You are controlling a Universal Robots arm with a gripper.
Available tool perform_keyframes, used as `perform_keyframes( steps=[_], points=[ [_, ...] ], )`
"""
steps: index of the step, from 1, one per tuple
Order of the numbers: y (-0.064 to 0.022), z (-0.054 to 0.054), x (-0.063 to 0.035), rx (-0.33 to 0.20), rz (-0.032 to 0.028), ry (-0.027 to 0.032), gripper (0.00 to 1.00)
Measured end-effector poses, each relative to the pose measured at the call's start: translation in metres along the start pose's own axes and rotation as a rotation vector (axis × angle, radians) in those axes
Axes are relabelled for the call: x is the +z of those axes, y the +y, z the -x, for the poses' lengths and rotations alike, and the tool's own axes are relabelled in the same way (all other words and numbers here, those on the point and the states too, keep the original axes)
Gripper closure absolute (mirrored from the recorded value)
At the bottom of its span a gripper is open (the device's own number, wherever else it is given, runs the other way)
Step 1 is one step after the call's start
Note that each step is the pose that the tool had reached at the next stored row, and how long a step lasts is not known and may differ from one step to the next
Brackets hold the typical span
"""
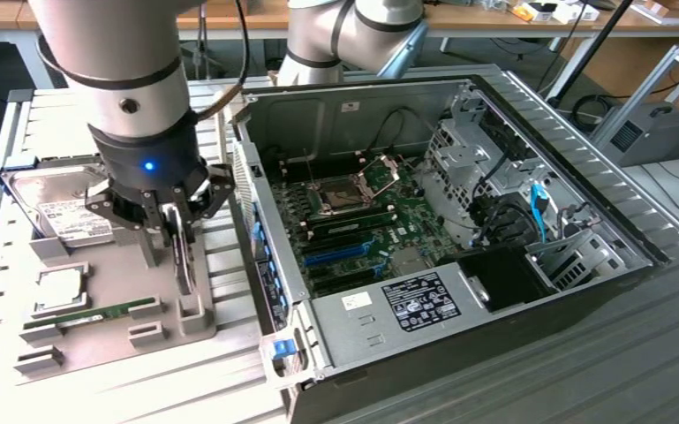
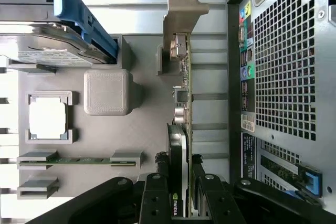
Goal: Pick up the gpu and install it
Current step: 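Pick up the gpu and move the gpu toward the slot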
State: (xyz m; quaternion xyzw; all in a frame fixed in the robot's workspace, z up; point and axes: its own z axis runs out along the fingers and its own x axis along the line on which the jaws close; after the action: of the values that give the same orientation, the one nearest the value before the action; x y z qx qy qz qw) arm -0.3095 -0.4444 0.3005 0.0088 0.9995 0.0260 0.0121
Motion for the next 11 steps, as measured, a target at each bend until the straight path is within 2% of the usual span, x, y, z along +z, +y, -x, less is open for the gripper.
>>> perform_keyframes(
  steps=[8, 9, 11],
  points=[
    [0.0018, 0.001, -0.0351, -0.003, 0.0001, 0.0002, 0.73],
    [0.0023, 0.001, -0.0448, -0.004, 0.0002, 0.0001, 0.73],
    [0.0029, 0.001, -0.0546, -0.004, 0.0001, 0.0001, 0.73]
  ],
)
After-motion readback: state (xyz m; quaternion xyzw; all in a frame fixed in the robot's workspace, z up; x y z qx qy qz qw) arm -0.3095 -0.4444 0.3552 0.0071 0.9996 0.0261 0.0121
